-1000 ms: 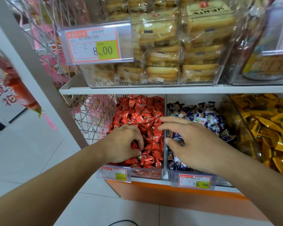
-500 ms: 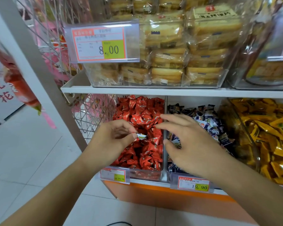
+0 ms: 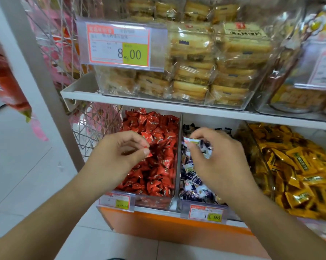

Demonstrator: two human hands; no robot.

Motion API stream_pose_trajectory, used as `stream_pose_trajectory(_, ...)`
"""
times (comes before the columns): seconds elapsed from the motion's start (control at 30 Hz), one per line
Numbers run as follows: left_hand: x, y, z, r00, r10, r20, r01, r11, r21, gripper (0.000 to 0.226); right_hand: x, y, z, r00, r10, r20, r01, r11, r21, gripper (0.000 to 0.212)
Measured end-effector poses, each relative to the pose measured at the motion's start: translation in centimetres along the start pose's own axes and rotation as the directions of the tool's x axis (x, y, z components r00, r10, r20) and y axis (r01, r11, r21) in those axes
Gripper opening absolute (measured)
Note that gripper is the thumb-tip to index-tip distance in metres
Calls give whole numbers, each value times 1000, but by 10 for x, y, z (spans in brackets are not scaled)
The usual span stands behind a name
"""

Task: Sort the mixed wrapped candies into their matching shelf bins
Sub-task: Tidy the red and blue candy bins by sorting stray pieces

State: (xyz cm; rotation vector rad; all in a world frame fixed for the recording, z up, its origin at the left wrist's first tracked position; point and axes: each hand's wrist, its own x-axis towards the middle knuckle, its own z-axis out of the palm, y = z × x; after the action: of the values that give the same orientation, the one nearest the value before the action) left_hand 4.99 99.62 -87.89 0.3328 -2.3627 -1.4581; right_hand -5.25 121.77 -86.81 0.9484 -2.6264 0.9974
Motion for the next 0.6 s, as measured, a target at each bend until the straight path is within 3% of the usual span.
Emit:
stream_pose_trajectory(0.1,1,-15,-5,996,78,-30,-63,936,347,10,4,17,-13,995,98,-34,-103,971,-214,34)
stream_pose_trajectory(0.2,4,-22,-5,977,209,48,-193,762,618,20,2,11,-10,996,70,55,-59,982,-179,41)
stream_pose_trajectory(0.3,6,-22,4,958,205,198,-284,738,612,25,-2,-6,2,973,-96,210,120,987,-103,43)
stream_pose_trajectory(0.43,7,-32,12,914,-35,405,-229,778,585,37,-6,-9,20,908,-246,338,283,957,-65,40)
stream_pose_trajectory(0.5,11,-39,6,906,-112,407,-181,767,615,49,-5,-3,22,912,-244,330,276,960,-53,36)
stream_pose_trajectory(0.6,20,-42,-6,905,-103,412,-208,740,640,61,-3,3,20,920,-223,323,240,971,-12,40)
